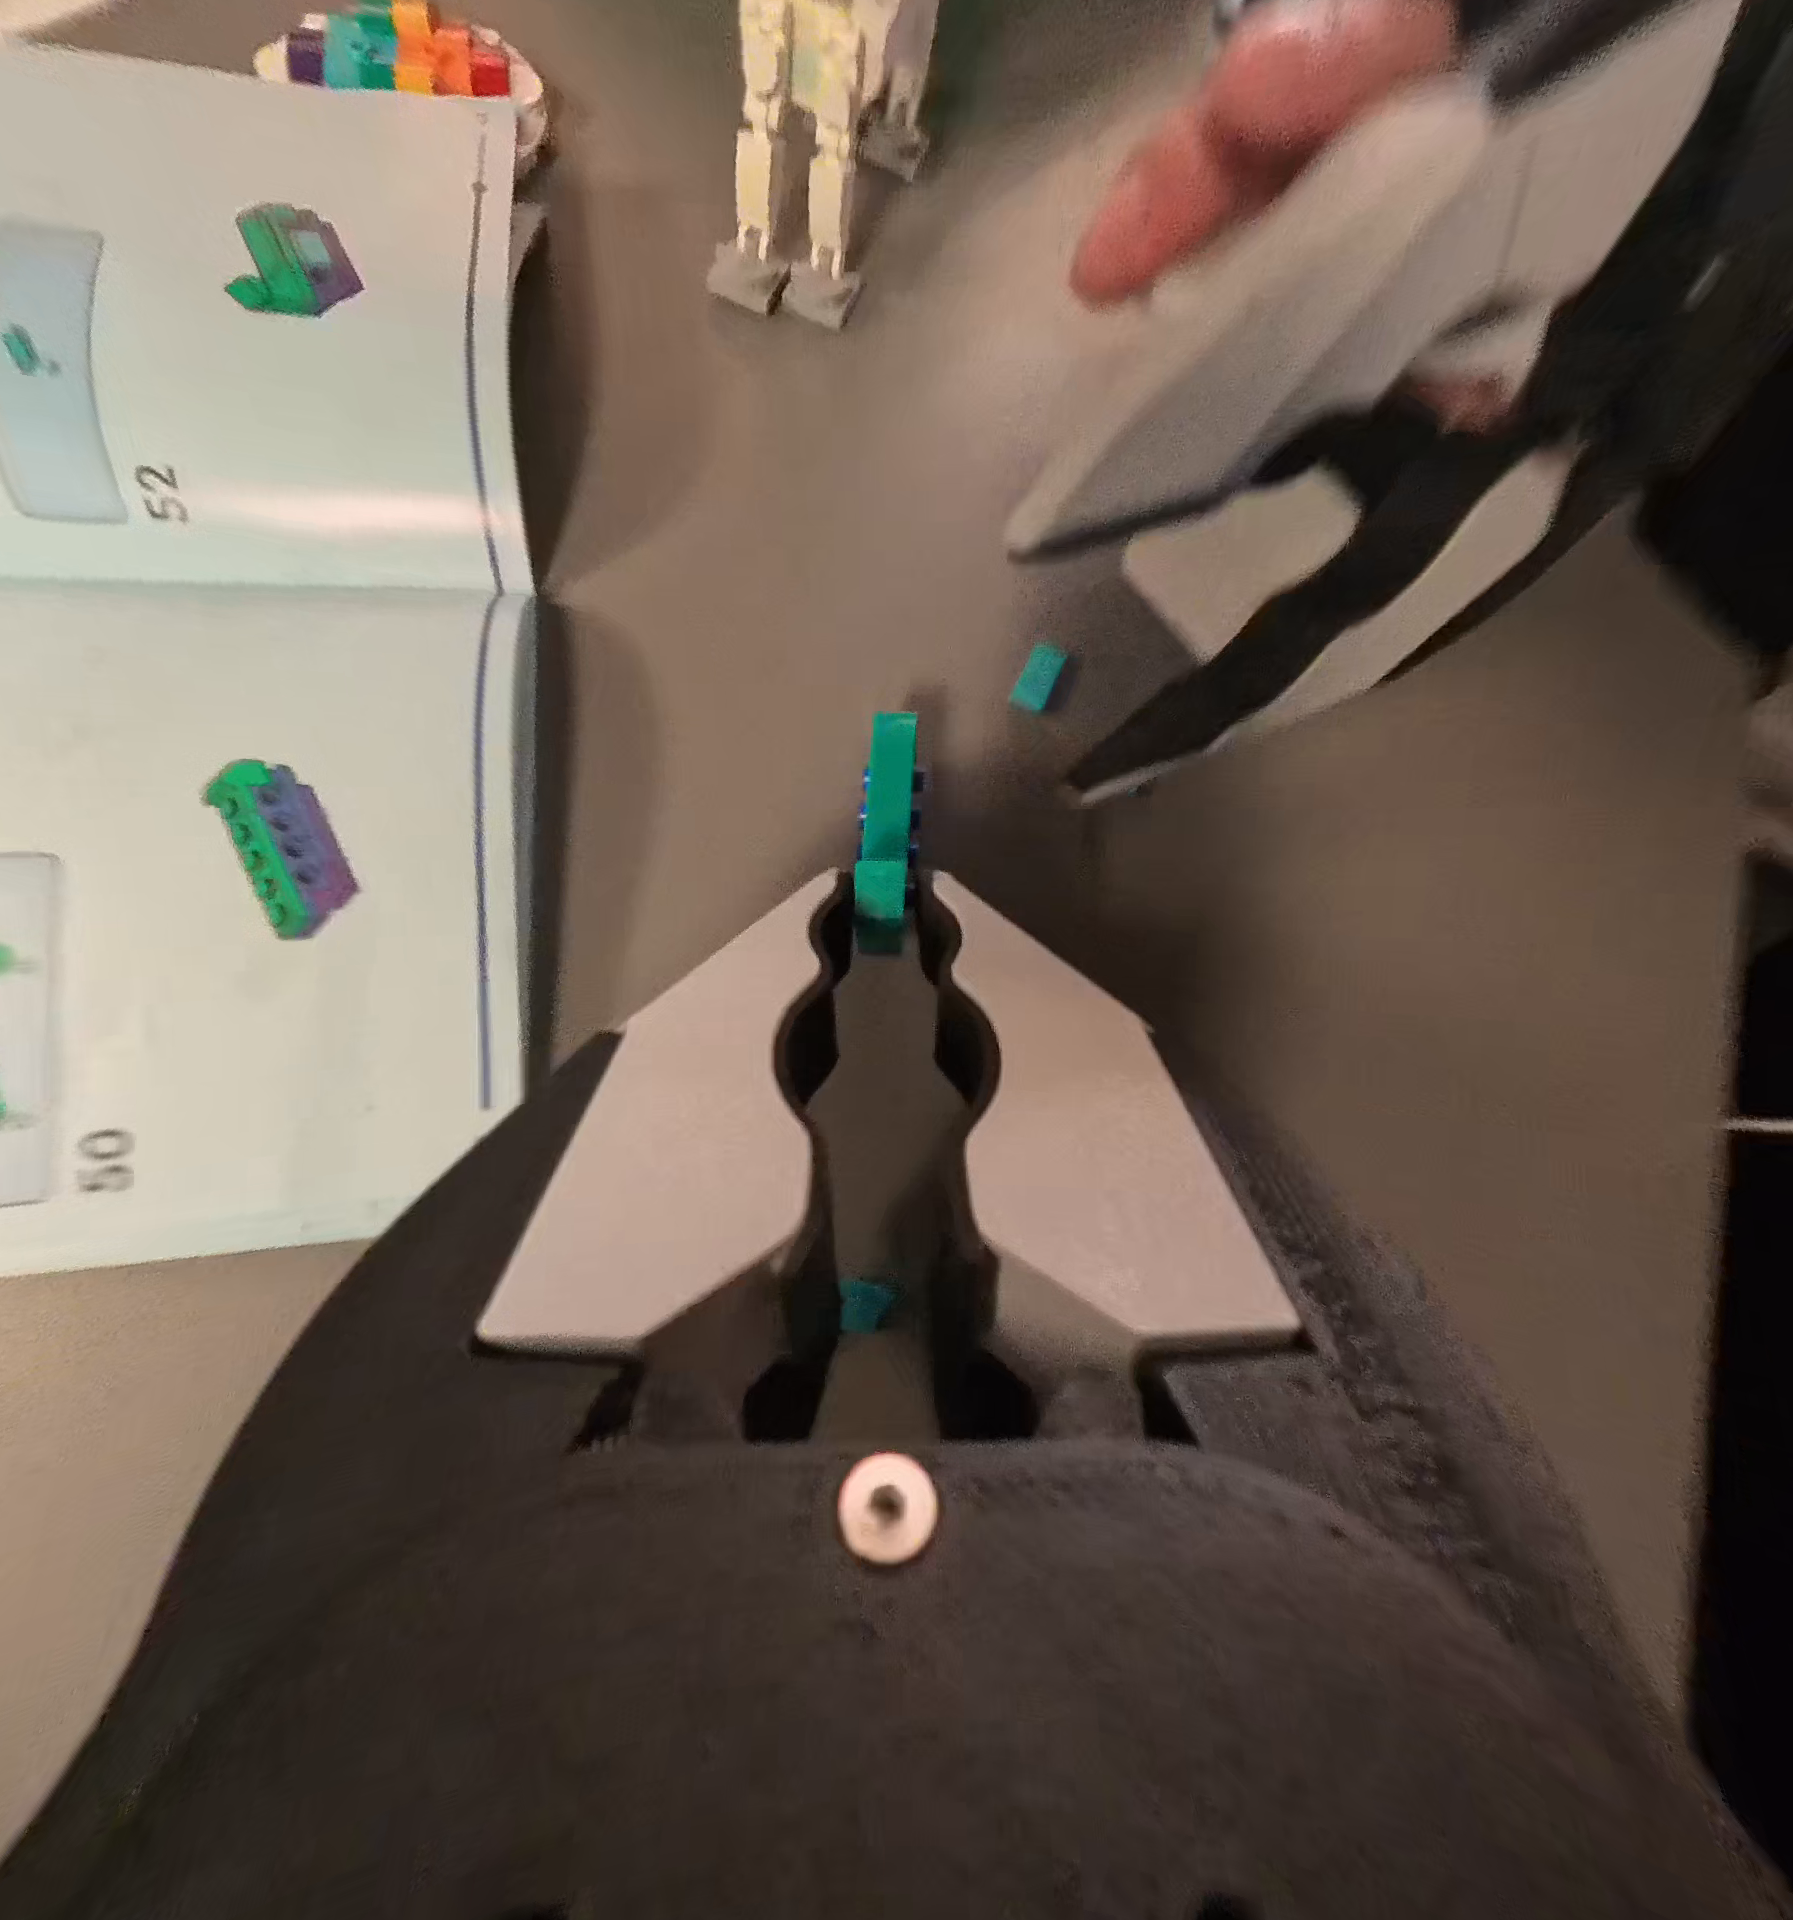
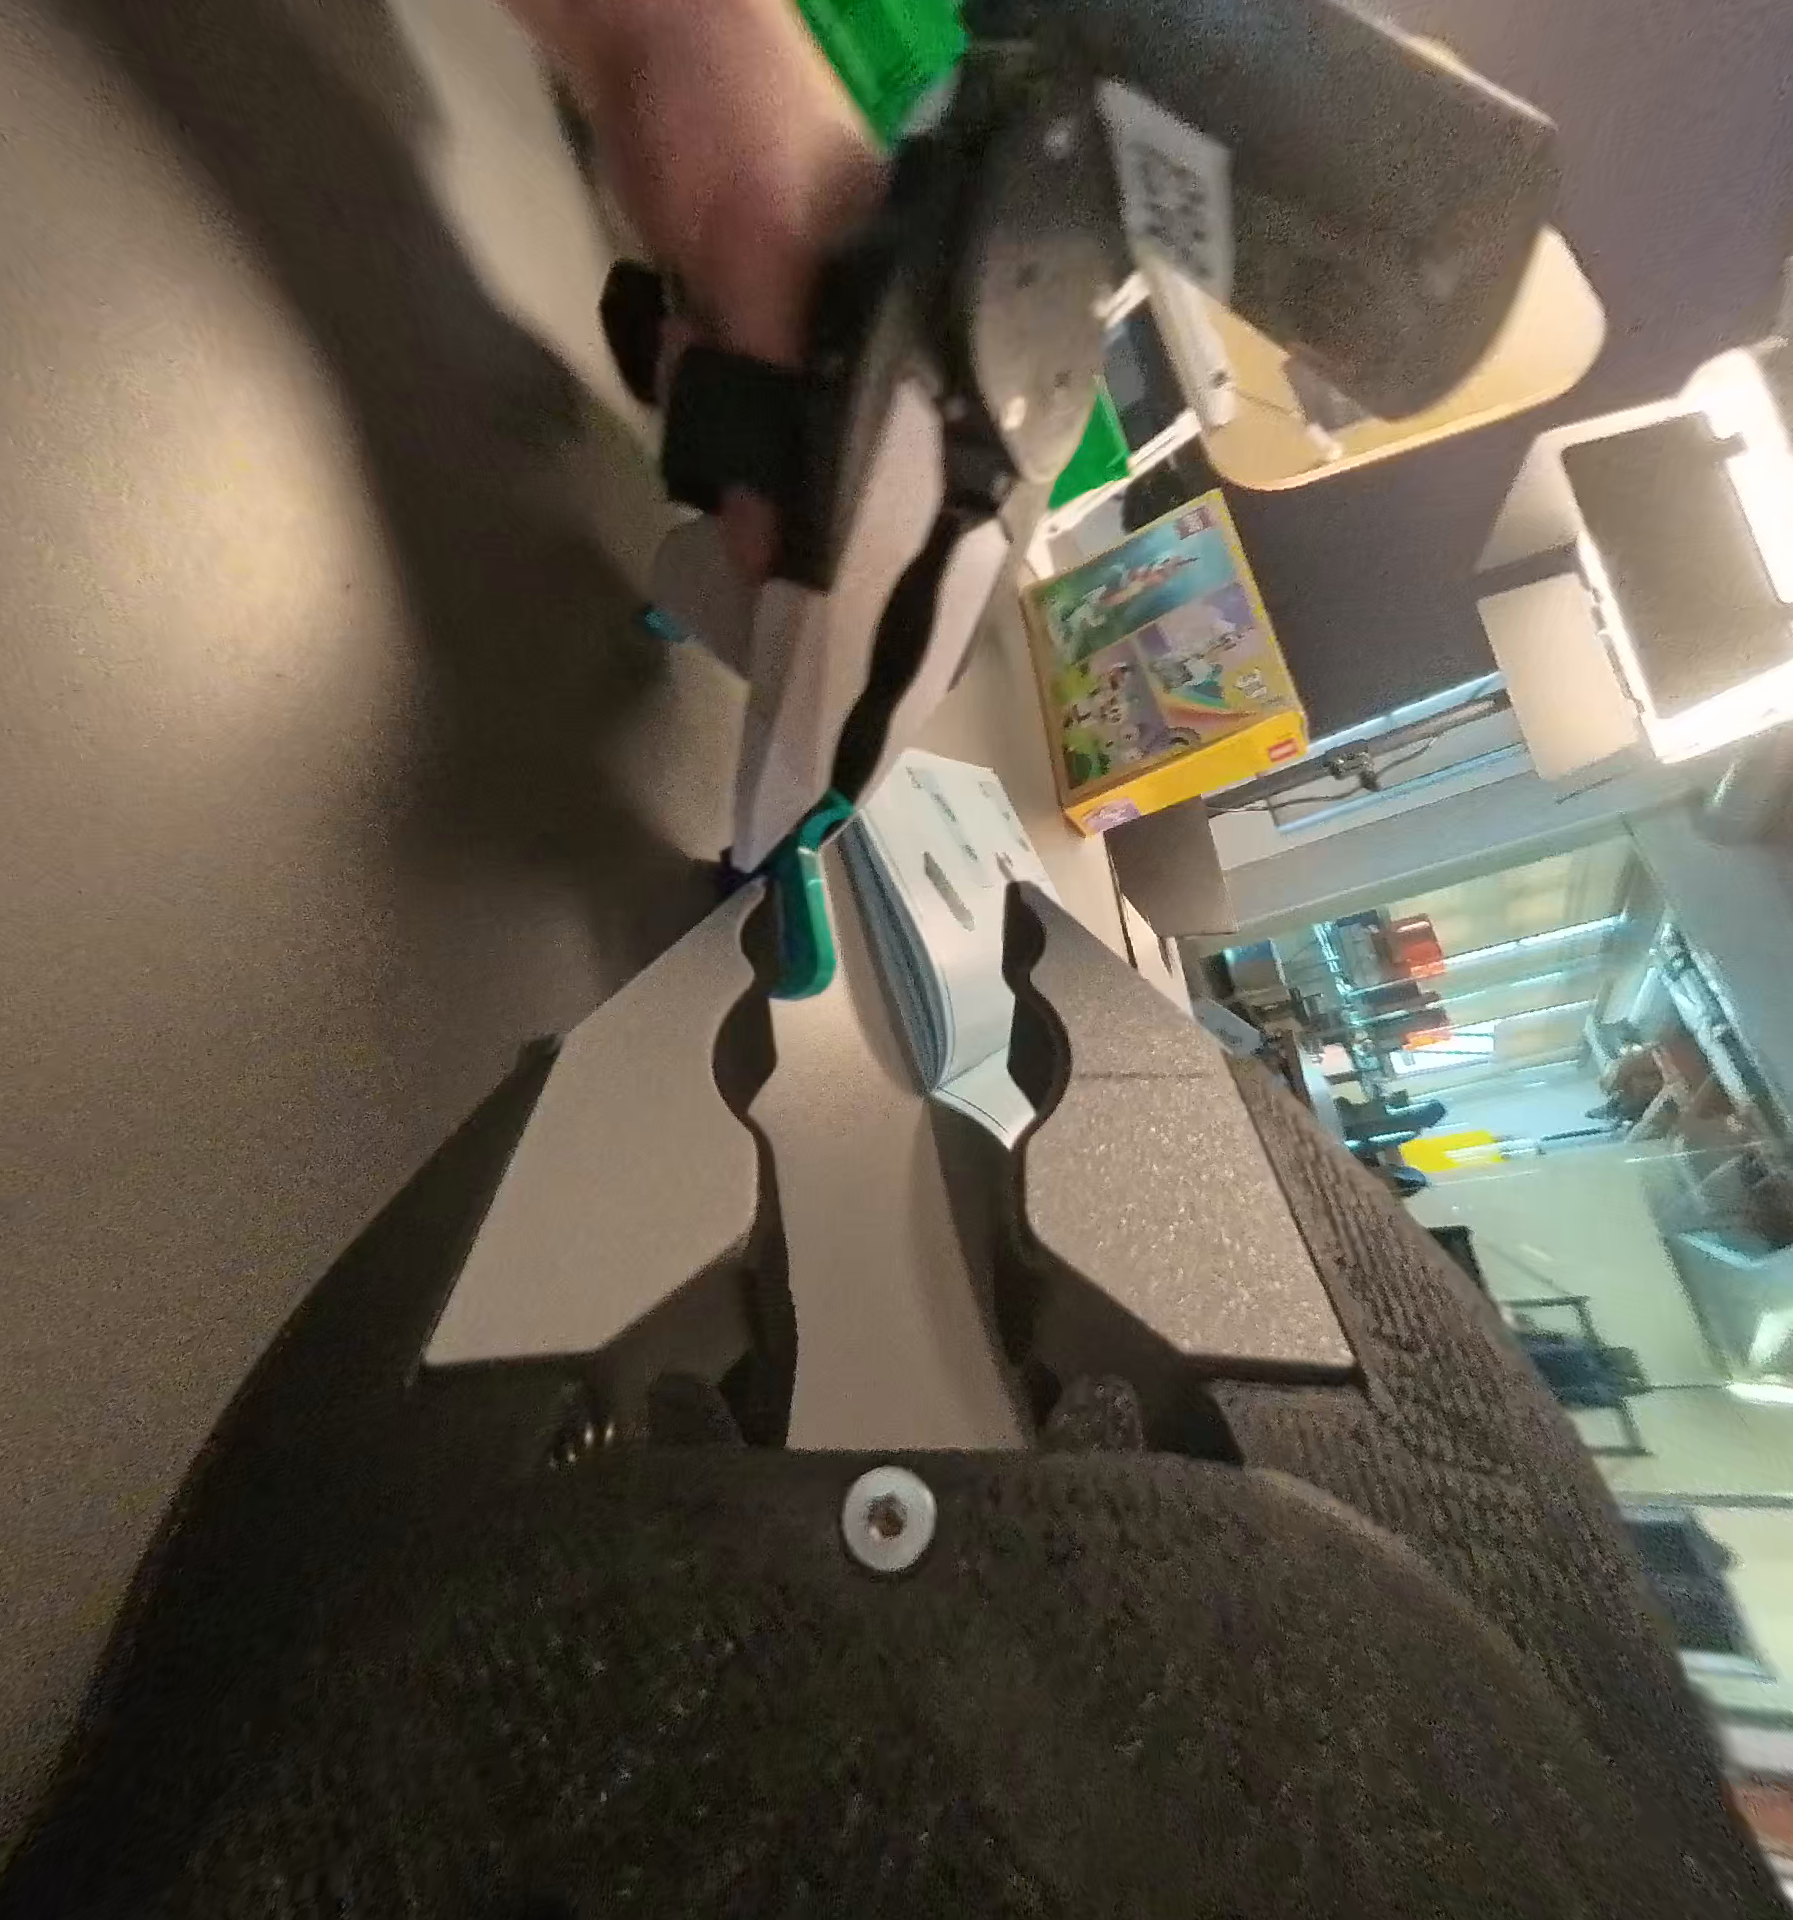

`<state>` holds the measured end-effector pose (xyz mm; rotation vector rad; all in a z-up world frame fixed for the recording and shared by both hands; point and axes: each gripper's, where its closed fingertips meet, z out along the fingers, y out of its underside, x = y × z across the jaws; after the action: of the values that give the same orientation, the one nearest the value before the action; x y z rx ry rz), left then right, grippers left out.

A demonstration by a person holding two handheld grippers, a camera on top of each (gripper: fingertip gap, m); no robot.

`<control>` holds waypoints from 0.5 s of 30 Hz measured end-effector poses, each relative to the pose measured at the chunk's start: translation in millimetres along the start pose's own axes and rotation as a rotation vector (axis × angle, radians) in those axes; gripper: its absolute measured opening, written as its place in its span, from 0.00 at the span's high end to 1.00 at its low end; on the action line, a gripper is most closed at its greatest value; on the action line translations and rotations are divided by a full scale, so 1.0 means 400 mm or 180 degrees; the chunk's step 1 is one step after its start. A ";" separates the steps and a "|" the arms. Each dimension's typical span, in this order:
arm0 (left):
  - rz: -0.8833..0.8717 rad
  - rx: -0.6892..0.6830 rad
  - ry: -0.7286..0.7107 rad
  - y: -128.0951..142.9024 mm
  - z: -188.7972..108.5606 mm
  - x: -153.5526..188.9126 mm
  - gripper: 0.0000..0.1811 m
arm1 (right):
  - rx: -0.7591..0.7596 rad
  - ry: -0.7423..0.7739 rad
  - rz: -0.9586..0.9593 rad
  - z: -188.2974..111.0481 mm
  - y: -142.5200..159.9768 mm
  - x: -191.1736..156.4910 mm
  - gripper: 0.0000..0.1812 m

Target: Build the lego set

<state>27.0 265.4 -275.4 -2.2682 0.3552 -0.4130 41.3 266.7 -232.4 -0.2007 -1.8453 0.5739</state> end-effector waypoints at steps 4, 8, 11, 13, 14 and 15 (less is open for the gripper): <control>-0.0698 0.0282 0.0729 -0.032 -0.030 0.042 0.94 | -0.0251 -0.0061 -0.0452 0.020 0.014 -0.028 0.73; -0.0953 0.0403 0.1178 -0.040 -0.047 0.075 0.94 | -0.0283 -0.0031 -0.0603 0.024 0.000 -0.031 0.80; -0.0836 0.0507 0.1160 -0.040 -0.046 0.081 0.93 | -0.0339 -0.0108 -0.0546 0.023 0.003 -0.036 0.87; -0.0579 0.0679 0.0936 -0.048 -0.048 0.068 0.78 | -0.0439 -0.0226 -0.0296 0.020 0.019 -0.038 0.87; -0.0315 0.0779 0.0710 -0.050 -0.051 0.056 0.72 | -0.0453 -0.0245 -0.0163 0.017 0.024 -0.035 0.88; 0.0014 0.0862 0.0445 -0.052 -0.054 0.046 0.68 | -0.0451 -0.0266 -0.0041 0.014 0.027 -0.031 0.88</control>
<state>37.6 257.6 -242.8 -1.9801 0.3524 -0.5832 39.1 269.4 -249.4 -0.2625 -1.9686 0.4485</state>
